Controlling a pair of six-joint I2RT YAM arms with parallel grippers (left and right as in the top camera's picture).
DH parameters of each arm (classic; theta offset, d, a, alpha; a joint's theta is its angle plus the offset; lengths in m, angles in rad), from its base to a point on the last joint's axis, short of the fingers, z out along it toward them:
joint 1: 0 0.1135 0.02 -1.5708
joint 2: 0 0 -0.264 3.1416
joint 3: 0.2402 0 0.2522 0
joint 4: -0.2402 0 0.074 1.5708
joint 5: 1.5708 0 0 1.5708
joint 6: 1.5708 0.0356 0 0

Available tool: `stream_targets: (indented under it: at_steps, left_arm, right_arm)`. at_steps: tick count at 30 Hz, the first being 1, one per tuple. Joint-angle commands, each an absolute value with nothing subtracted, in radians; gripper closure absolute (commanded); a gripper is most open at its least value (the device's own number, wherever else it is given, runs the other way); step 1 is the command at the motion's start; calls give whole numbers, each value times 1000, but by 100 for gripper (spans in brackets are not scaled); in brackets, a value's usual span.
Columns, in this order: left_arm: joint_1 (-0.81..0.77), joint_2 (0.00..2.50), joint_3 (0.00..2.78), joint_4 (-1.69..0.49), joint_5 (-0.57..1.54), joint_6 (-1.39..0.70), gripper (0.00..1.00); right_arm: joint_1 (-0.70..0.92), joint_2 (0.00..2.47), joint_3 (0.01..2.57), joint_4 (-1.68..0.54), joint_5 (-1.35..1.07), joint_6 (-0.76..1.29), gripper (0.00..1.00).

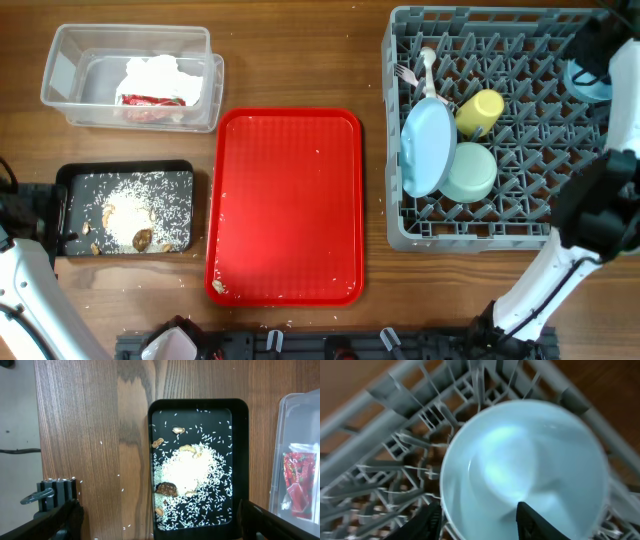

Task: Sort waste into correct bins and load items into the dishwasher rack

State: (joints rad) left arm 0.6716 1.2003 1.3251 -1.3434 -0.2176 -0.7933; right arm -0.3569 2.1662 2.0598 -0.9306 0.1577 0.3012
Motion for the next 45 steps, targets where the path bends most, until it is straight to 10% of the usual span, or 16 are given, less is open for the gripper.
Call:
stream_targets:
  at_steps: [1, 28, 39, 45]
  left_arm:
    - [677, 1195, 1329, -1343, -217, -786, 0]
    - [677, 1195, 1329, -1343, -217, -786, 0]
    - [677, 1195, 1329, -1343, -217, -786, 0]
    - [677, 1195, 1329, -1343, -217, -786, 0]
  right_arm:
    - [-356, 2211, 2074, -929, 156, 286, 53]
    - [-356, 2189, 2068, -935, -7, 289, 56]
    - [-356, 2210, 2069, -944, -8, 322, 95]
    - [-356, 2129, 2072, -945, -243, 322, 96]
